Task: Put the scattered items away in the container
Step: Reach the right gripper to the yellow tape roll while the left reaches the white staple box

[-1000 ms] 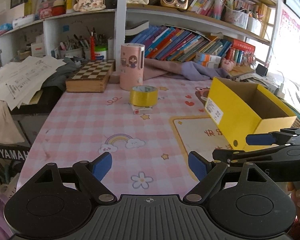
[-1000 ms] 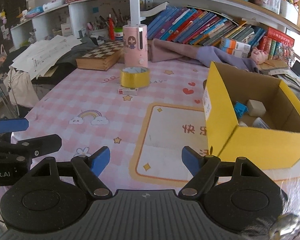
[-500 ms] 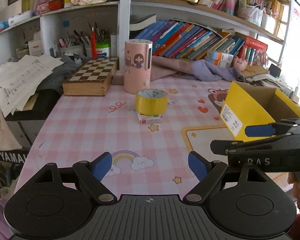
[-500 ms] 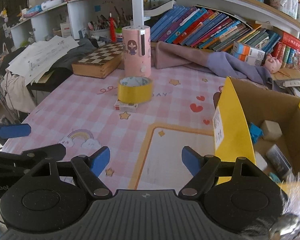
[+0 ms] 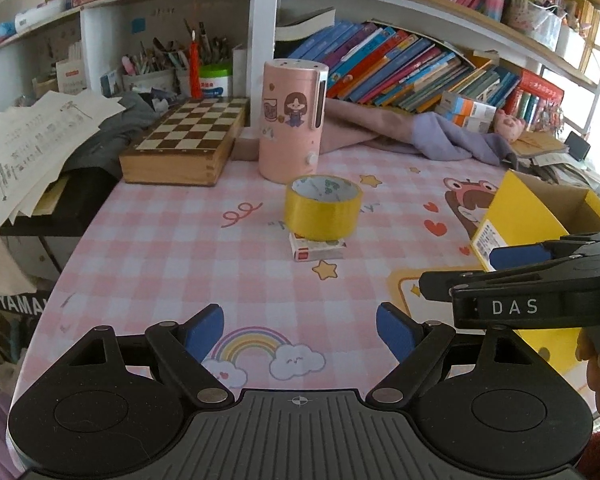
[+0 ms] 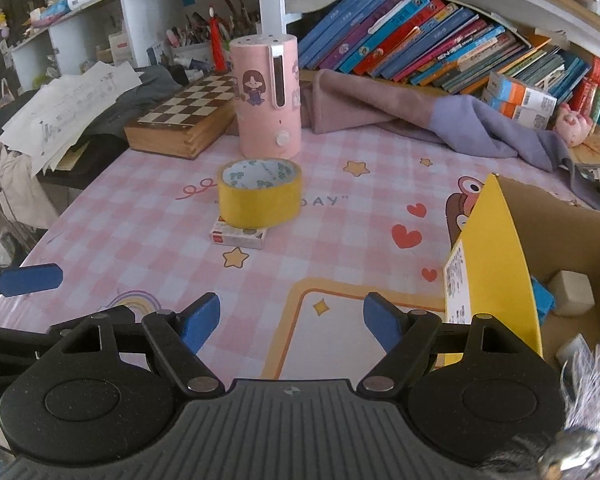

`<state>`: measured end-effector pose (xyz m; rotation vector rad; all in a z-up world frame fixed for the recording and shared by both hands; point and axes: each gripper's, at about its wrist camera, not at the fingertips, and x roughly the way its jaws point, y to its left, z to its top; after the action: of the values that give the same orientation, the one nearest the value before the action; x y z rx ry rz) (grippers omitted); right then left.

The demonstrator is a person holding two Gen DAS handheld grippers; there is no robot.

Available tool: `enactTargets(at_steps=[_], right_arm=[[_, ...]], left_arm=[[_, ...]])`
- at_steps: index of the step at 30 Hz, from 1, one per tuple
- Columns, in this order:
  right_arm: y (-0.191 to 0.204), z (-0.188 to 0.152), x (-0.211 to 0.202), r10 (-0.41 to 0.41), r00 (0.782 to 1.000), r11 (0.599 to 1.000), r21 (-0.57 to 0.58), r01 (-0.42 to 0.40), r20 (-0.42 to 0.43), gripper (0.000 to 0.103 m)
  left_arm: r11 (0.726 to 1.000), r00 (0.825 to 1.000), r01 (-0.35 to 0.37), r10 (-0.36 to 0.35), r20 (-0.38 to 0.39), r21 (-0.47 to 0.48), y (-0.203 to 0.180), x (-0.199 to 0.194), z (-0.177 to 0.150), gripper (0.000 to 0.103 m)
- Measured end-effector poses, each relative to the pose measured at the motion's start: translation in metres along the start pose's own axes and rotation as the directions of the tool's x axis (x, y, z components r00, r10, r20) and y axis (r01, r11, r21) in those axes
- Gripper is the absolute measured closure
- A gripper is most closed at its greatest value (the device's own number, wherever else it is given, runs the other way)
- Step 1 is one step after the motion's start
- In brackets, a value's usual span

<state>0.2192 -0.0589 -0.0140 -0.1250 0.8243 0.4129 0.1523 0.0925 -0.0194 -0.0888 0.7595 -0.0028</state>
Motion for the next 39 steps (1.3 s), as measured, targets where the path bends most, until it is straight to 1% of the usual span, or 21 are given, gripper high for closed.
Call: enactTargets(at_steps=[5,9,13,16,20,22,25,28,30,36,38,39], right_arm=[[-0.004,0.009,0.014,0.003,1.000,1.000,0.001,-0.003,-0.019,0.025],[-0.009,0.019,0.025,-0.007,1.000,1.000,0.023,0.007,-0.025,0.025],[-0.014,0.030,0.035,-0.009,1.000,0.998,0.061,0.010,-0.024,0.025],[-0.014,0.039,0.043,0.000,1.000,0.998,0.062,0.001,-0.019,0.025],[-0.011,0.052,0.057,0.018,1.000,0.999,0.043,-0.017,-0.023,0.025],[-0.009,0.058,0.064,0.029,0.999,0.999,0.030,-0.028,-0.029,0.024],[-0.008,0.064,0.075,0.044,0.998,0.999,0.016,-0.044,-0.033,0.023],[-0.007,0.071,0.083,0.052,0.998,0.999,0.008,-0.052,-0.022,0.023],[-0.006,0.074,0.091,0.050,0.998,0.999,0.003,-0.050,-0.024,0.023],[-0.007,0.079,0.104,0.056,0.998,0.998,-0.003,-0.056,-0.026,0.023],[-0.008,0.080,0.106,0.061,0.998,0.998,0.001,-0.061,-0.028,0.023],[-0.008,0.080,0.107,0.062,0.998,0.998,0.001,-0.062,-0.028,0.023]], left_arm=[[1.000,1.000,-0.003,0.003,-0.018,-0.008,0.003,0.014,0.007,0.017],[1.000,0.999,-0.002,0.002,-0.039,-0.006,0.003,0.027,0.012,0.017],[1.000,0.998,0.007,-0.005,-0.057,0.025,-0.004,0.043,0.018,0.017],[0.999,0.997,0.009,-0.006,-0.071,0.049,-0.010,0.059,0.022,0.017],[0.999,0.996,0.025,-0.023,-0.091,0.021,-0.008,0.078,0.027,0.017],[1.000,0.996,0.022,-0.020,-0.089,0.014,-0.007,0.086,0.029,0.017],[0.999,0.996,-0.005,0.008,-0.084,0.040,-0.011,0.101,0.031,0.017],[0.998,0.999,-0.019,0.022,-0.045,0.059,-0.015,0.112,0.031,0.018],[0.997,0.999,-0.030,0.033,-0.041,0.064,-0.017,0.122,0.030,0.019],[0.997,0.999,-0.036,0.037,-0.011,0.072,-0.023,0.141,0.029,0.020],[0.998,0.999,-0.037,0.038,-0.009,0.055,-0.023,0.145,0.030,0.020],[0.999,0.999,-0.032,0.033,-0.009,0.044,-0.022,0.147,0.031,0.022]])
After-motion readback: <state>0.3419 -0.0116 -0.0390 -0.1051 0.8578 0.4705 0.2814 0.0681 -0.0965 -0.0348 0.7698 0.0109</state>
